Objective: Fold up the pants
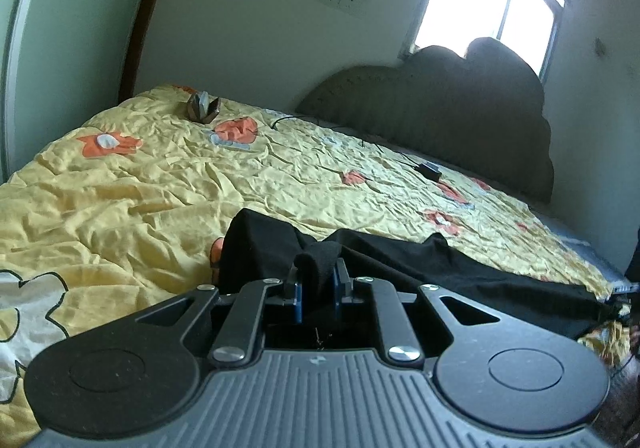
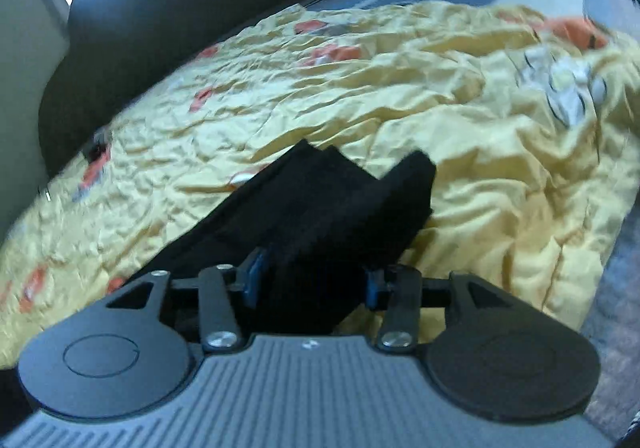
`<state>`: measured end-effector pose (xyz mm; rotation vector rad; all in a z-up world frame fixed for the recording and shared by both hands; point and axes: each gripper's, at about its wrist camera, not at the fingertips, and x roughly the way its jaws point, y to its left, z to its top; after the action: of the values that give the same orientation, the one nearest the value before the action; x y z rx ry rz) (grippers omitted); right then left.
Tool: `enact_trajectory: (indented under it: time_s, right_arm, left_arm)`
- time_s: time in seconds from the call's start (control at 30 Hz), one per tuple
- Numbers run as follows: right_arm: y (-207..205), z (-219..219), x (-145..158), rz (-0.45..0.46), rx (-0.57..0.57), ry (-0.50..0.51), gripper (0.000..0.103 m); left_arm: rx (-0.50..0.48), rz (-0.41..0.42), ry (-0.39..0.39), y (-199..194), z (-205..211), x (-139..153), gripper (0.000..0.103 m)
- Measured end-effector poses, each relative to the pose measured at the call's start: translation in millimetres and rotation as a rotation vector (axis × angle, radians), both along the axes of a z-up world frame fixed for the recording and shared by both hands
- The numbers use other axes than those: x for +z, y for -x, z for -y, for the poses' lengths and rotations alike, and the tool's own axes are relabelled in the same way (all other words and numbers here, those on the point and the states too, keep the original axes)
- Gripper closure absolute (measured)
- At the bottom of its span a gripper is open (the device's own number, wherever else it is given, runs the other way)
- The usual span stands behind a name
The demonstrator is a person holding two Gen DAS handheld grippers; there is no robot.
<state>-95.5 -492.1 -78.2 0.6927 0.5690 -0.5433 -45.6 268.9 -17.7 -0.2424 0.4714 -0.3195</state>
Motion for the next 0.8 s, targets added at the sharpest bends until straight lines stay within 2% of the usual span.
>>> enact_trajectory:
  time_s: [0.13, 0.2, 0.3, 0.37, 0.4, 0.43, 0.5, 0.57, 0.67, 0.73, 0.8]
  right_arm:
    - [-2, -1, 1, -0.024, 0.006, 0.052, 0.059]
    - [-3, -2, 0, -0.034, 0.001, 0.051, 0.059]
    - [-4, -4, -1, -0.047, -0.001, 0.065, 0.059]
    - [-3, -3, 0, -0.048, -0.007, 0.047, 0.054]
    - [-2, -3, 2, -0.044, -0.008, 0.039, 0.047]
    - [0, -3, 4, -0.04, -0.012, 0.038, 0.038]
    - [4, -7, 8, -0.051, -0.018, 0.054, 0.03]
    - [11, -12, 13, -0.054, -0.011, 0.069, 0.03]
    - [29, -27, 24, -0.051, -0.054, 0.128, 0.03]
    - [41, -40, 31, -0.054, -0.082, 0.215, 0.027]
    - [44, -52, 34, -0.067, -0.058, 0.316, 0.023]
  left_arm:
    - [-0.029, -0.05, -0.102, -4, 3, -14, 0.089]
    - [-0.038, -0.069, -0.148, -1, 3, -21, 0.084]
    - [-0.049, -0.087, -0.161, 7, -4, -23, 0.079]
    - [-0.021, -0.111, -0.208, 15, -12, -22, 0.079]
    - [0.004, -0.12, -0.229, 20, -17, -22, 0.079]
    - [0.023, -0.129, -0.231, 23, -23, -21, 0.079]
    - [0.056, -0.119, -0.19, 28, -35, -15, 0.079]
    - [0.072, -0.062, -0.128, 32, -40, -1, 0.079]
    - [0.044, 0.034, -0.053, 28, -28, 20, 0.078]
    - [-0.006, 0.055, -0.017, 14, -10, 23, 0.078]
    - [-0.051, 0.023, -0.062, -6, 16, 13, 0.078]
